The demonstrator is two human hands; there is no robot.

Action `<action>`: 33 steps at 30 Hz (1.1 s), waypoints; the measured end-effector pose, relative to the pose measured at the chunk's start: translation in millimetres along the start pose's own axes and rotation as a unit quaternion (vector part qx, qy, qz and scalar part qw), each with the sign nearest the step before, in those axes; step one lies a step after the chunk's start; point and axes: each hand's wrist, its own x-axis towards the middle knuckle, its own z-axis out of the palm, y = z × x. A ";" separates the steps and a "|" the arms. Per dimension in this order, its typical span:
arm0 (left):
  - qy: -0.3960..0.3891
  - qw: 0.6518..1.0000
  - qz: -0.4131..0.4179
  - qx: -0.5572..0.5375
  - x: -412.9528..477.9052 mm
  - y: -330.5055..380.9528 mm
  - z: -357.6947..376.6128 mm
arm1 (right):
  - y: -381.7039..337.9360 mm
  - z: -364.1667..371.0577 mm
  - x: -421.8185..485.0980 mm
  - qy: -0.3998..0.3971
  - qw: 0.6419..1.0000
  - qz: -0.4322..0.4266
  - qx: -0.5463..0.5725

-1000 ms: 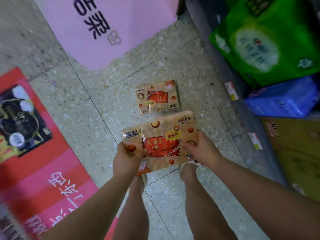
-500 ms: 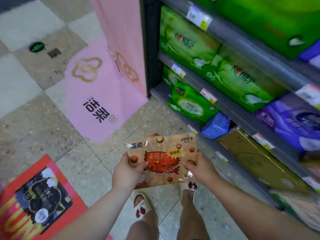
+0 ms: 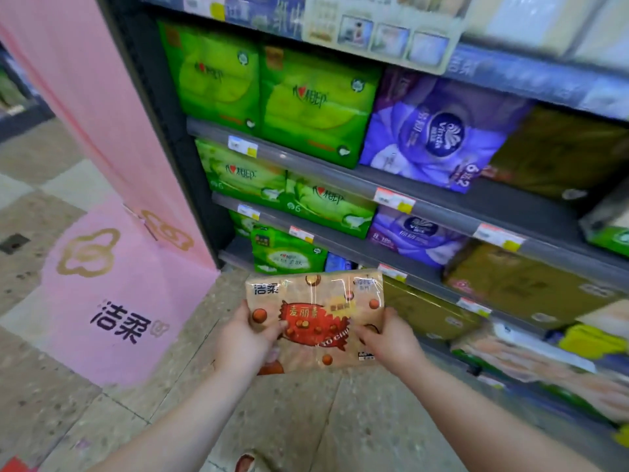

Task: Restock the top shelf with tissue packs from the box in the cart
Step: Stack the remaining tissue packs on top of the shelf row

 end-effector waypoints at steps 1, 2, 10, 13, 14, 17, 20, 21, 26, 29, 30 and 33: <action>-0.005 1.000 0.010 0.010 -8.9 7.2 8.0 | 9.3 -11.8 -8.4 0.011 1.000 0.003 0.007; -0.009 1.000 0.025 0.018 -19.7 15.6 17.0 | 20.3 -24.2 -17.1 0.021 1.000 0.008 0.016; -0.083 0.984 0.146 0.068 -154.4 80.9 122.8 | 157.5 -143.2 -120.2 0.131 0.987 0.048 0.078; -0.122 0.971 0.190 0.082 -209.4 113.7 166.5 | 208.1 -194.2 -165.1 0.177 0.978 0.069 0.084; -0.134 0.965 0.207 0.085 -226.3 125.1 180.4 | 223.8 -211.1 -178.9 0.193 0.975 0.074 0.083; -0.163 0.948 0.259 0.087 -275.8 160.0 214.5 | 263.2 -258.6 -218.5 0.244 0.963 0.086 0.080; -0.176 0.934 0.299 0.089 -316.3 192.8 237.9 | 289.7 -300.0 -250.5 0.286 0.950 0.089 0.082; -0.179 0.929 0.312 0.093 -327.5 203.8 243.5 | 296.0 -312.2 -258.4 0.299 0.946 0.091 0.083; -0.194 0.899 0.380 0.100 -366.3 254.2 259.2 | 315.1 -361.2 -281.0 0.343 0.931 0.090 0.082; -0.181 0.883 0.418 0.114 -372.9 288.0 263.9 | 316.4 -386.0 -283.6 0.363 0.924 0.071 0.100; -0.178 0.876 0.433 0.116 -374.0 300.6 264.9 | 314.4 -395.4 -283.3 0.372 0.921 0.067 0.098; -0.169 0.856 0.475 0.112 -376.5 337.5 268.6 | 306.0 -425.5 -280.8 0.391 0.914 0.060 0.086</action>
